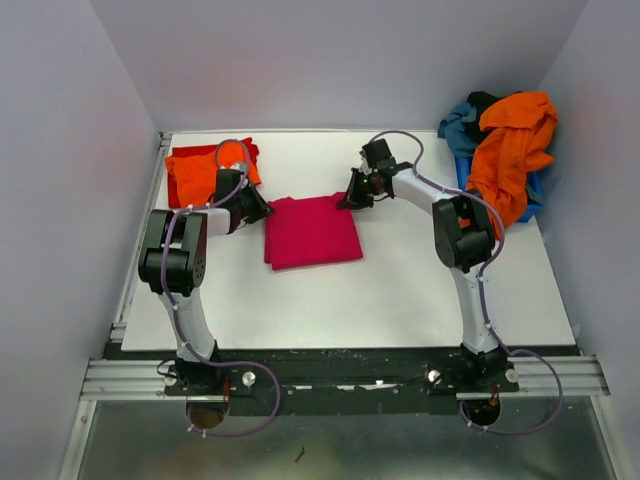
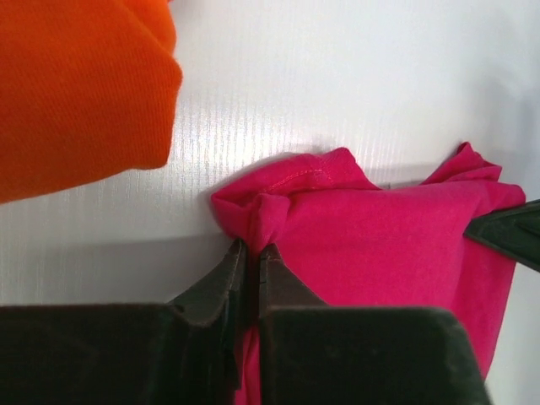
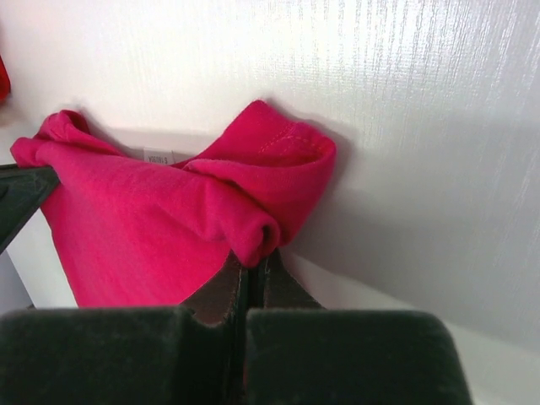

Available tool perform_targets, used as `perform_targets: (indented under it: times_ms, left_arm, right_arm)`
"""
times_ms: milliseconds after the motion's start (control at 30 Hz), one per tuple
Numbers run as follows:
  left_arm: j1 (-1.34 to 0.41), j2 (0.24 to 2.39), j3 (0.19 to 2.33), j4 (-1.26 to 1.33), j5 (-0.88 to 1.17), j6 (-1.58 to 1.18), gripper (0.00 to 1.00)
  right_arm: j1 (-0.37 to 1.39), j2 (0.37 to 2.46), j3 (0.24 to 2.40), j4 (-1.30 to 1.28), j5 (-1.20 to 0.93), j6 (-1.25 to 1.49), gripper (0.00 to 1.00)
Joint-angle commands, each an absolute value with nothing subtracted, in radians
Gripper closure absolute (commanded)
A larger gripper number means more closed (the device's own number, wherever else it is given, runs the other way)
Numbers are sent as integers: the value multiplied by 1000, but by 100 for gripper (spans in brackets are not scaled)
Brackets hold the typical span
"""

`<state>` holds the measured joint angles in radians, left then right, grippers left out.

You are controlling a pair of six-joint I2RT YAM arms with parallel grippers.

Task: Fold and stack the t-shirts

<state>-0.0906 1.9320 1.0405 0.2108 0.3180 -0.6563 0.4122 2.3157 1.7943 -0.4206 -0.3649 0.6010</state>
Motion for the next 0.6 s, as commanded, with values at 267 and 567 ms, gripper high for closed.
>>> perform_targets:
  times_ms: [267, 567]
  left_arm:
    - [-84, 1766, 953, 216, 261, -623, 100]
    - [-83, 1444, 874, 63, 92, -604, 100]
  right_arm:
    - [420, 2094, 1605, -284, -379, 506, 99]
    - [454, 1941, 1523, -193, -475, 489, 99]
